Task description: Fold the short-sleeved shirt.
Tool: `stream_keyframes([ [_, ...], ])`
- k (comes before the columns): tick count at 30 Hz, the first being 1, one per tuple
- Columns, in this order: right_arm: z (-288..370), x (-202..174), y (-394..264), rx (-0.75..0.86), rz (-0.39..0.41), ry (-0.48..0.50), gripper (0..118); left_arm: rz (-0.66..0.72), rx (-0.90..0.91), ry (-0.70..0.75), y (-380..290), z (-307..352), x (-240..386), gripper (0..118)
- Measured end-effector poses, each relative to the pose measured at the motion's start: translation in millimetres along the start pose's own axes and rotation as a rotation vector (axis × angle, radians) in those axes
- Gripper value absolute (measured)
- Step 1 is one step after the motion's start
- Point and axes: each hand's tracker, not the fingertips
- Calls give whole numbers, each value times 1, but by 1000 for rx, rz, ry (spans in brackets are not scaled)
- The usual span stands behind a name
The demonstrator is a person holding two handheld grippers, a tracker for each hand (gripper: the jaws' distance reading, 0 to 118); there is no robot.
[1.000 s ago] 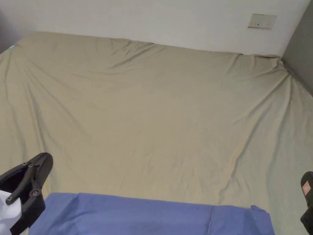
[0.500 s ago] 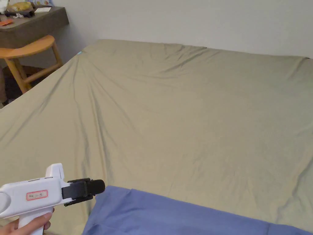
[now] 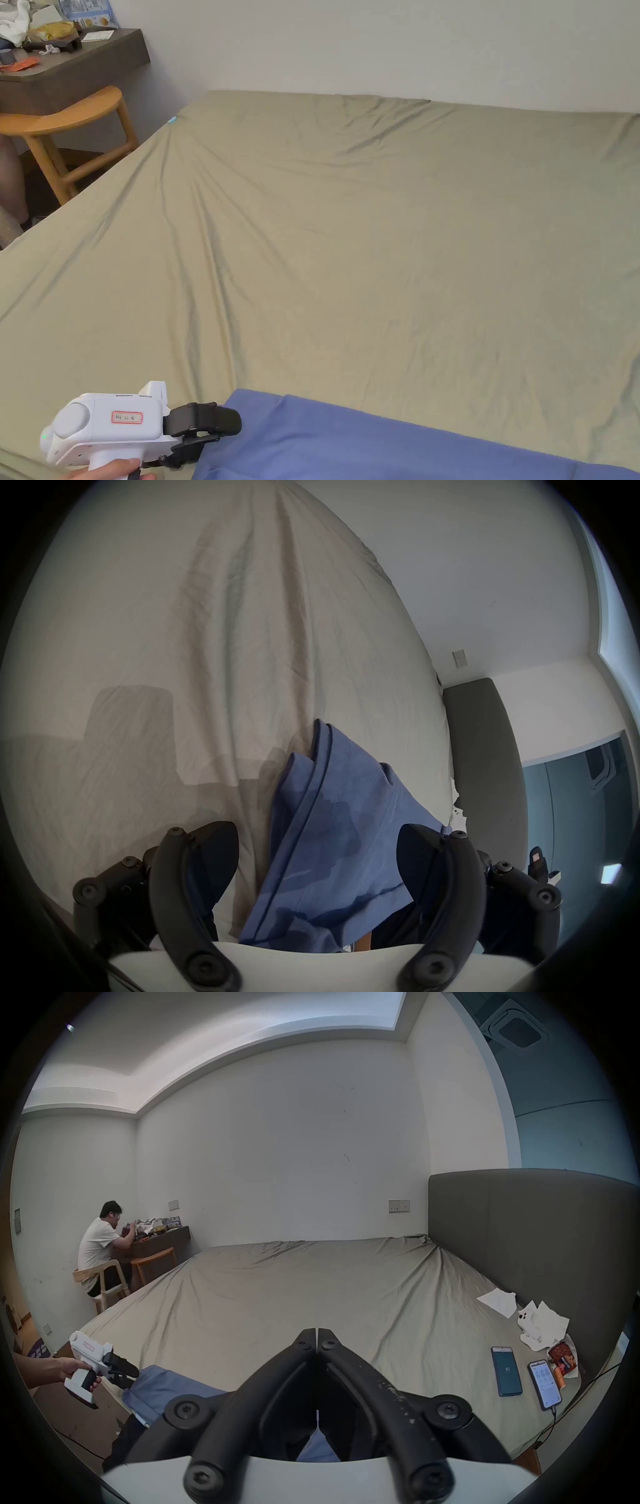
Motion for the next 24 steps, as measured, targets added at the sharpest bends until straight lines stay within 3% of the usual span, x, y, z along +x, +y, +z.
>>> stream_keyframes([
  [2, 0, 1, -1, -4, -14, 5, 0, 3, 0, -1, 12, -1, 0, 67],
  [5, 1, 1, -2, -10, -5, -5, 0, -56, -72, -54, 5, -10, 17, 62],
  [6, 1, 1, -2, -13, -3, -8, 0, -91, -99, 2, 2, -16, 26, 53],
  [7, 0, 1, -2, -17, -6, -6, 0, -132, -126, 39, -2, -23, 33, 26],
  [8, 1, 2, -2, -16, -13, -2, 0, -170, -136, 46, -4, -28, 38, 13],
  [12, 4, 4, 0, -9, -18, -7, 0, -140, -125, 23, 1, -34, 40, 13],
  [15, 8, 6, 3, -2, -11, -15, 0, -275, -103, 132, 4, -26, 55, 13],
  [17, 9, 8, 3, 1, -9, -19, 0, -223, -123, 57, -2, -20, 76, 13],
  [21, 7, 14, -1, -3, -14, -33, 0, -413, -119, 51, -26, -25, 146, 13],
  [24, 6, 14, -2, -8, -35, -29, 0, -402, -139, 14, -47, -57, 186, 13],
])
